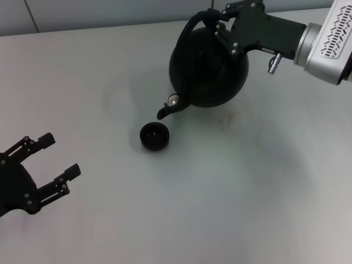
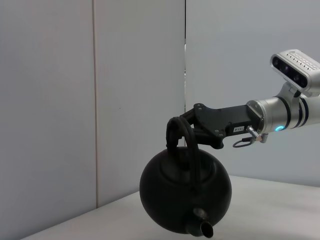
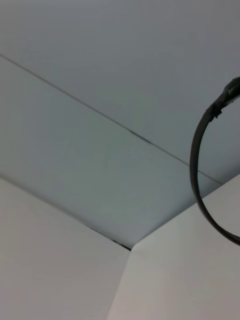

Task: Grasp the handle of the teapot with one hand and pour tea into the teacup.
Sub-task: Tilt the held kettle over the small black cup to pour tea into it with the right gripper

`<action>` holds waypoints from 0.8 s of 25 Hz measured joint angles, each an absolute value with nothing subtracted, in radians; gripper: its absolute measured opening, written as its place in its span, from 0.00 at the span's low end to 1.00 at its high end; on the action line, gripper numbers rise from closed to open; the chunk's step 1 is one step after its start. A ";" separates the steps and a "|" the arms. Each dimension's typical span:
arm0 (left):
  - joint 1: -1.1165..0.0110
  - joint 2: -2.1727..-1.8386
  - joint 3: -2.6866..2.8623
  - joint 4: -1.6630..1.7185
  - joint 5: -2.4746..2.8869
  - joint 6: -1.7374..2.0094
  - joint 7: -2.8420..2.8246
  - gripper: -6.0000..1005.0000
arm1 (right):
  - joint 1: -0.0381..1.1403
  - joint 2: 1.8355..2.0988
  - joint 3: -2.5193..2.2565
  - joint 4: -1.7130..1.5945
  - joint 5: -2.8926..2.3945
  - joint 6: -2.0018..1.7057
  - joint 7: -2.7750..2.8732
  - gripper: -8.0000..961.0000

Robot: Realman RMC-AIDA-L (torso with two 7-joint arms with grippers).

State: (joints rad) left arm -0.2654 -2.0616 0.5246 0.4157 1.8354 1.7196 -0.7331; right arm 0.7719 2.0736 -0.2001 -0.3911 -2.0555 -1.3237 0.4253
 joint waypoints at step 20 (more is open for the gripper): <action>-0.264 -2.063 0.525 0.416 1.823 1.723 -0.735 0.79 | 0.790 2.081 -0.261 -0.445 -2.053 -1.325 0.381 0.09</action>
State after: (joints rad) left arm -0.2637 -2.0631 0.5246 0.4157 1.8229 1.7227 -0.7354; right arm 0.7903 2.0812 -0.2607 -0.4454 -2.0528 -1.3248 0.3814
